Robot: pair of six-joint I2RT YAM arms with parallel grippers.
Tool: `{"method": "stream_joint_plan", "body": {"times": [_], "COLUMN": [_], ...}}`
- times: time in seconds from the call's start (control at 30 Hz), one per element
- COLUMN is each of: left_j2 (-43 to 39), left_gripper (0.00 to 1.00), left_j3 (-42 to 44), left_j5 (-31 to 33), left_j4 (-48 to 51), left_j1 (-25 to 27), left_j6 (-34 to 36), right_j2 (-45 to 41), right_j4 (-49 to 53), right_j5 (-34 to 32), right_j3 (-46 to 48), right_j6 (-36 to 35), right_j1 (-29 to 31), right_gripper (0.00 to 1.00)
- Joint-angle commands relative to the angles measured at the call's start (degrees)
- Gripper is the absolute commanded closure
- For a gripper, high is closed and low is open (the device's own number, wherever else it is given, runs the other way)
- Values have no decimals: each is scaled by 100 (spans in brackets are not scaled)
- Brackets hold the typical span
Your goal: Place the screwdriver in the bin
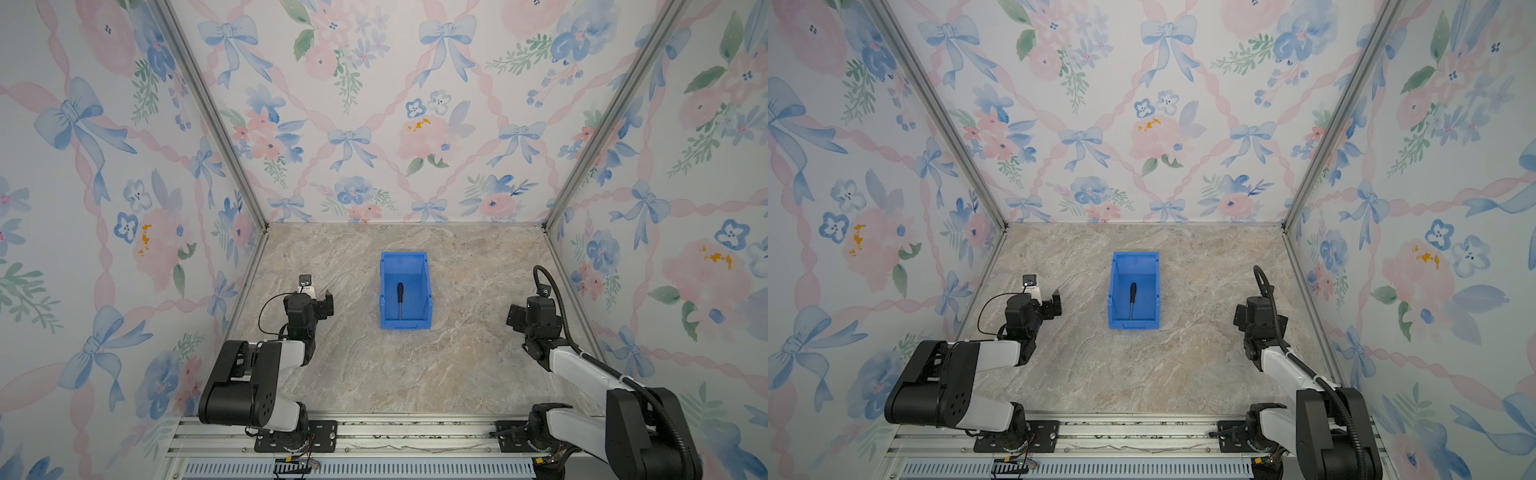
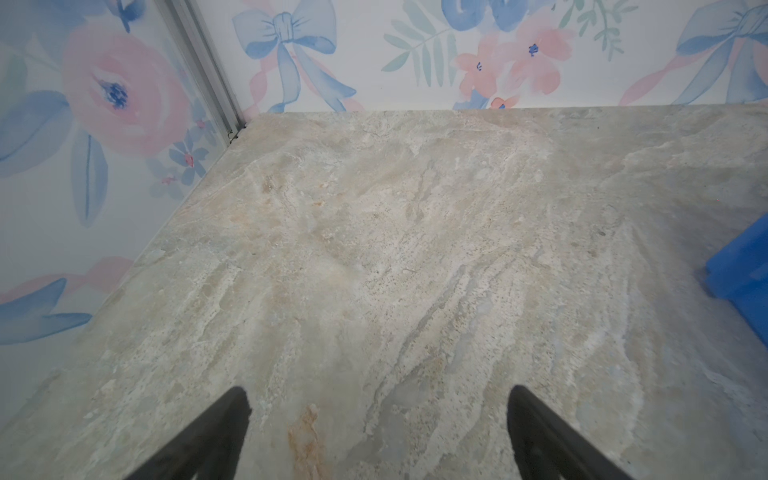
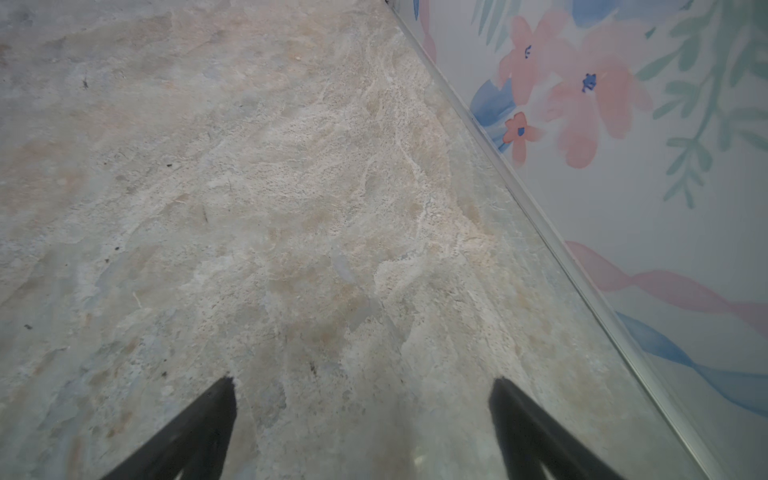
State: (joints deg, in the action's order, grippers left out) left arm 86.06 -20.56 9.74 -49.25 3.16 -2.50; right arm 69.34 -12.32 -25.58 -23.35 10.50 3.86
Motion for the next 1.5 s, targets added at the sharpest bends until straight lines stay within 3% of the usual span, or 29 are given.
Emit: {"method": "stream_joint_plan", "body": {"times": [0.0, 0.27, 0.37, 0.47, 0.7, 1.03, 1.13, 1.2, 1.27, 1.33, 1.47], "left_j2": [194, 135, 133, 344, 350, 305, 323, 316, 322, 322, 332], "left_gripper": [3, 2, 3, 3, 3, 3, 3, 2, 3, 3, 3], "left_j3": [-77, 76, 205, 634, 630, 652, 645, 647, 643, 649, 649], "left_j5": [-207, -460, -552, -614, -579, -244, -255, -261, -270, -264, -270], "left_j4": [-514, -680, -895, -1872, -1866, -1857, -1866, -1868, -1871, -1874, -1876], "left_j1": [-43, -131, -131, -156, -141, -6, -8, -17, -19, -17, -17], "left_j6": [133, 106, 133, 136, 142, 185, 175, 172, 177, 172, 174], "right_j2": [434, 1677, 1780, 1970, 1944, 1711, 2067, 1840, 2009, 1891, 1945], "right_j4": [-540, -1027, -1148, -1788, -1608, -2758, -4297, -3491, -4060, -3686, -3879], "right_j5": [-230, 110, 482, 815, 1843, 2013, 2138, 2069, 1916, 1900, 1899], "right_j3": [-383, -1250, -1308, -1175, -1220, -463, 142, -39, 90, -1, 44], "right_j6": [179, -478, -633, -758, -936, -965, -1020, -1068, -1084, -1113, -1094], "right_j1": [128, 139, 66, -22, -157, -197, -162, -131, -65, -57, -60], "right_gripper": [3, 3, 3, 3, 3, 3, 3, 3, 3, 3, 3]}}
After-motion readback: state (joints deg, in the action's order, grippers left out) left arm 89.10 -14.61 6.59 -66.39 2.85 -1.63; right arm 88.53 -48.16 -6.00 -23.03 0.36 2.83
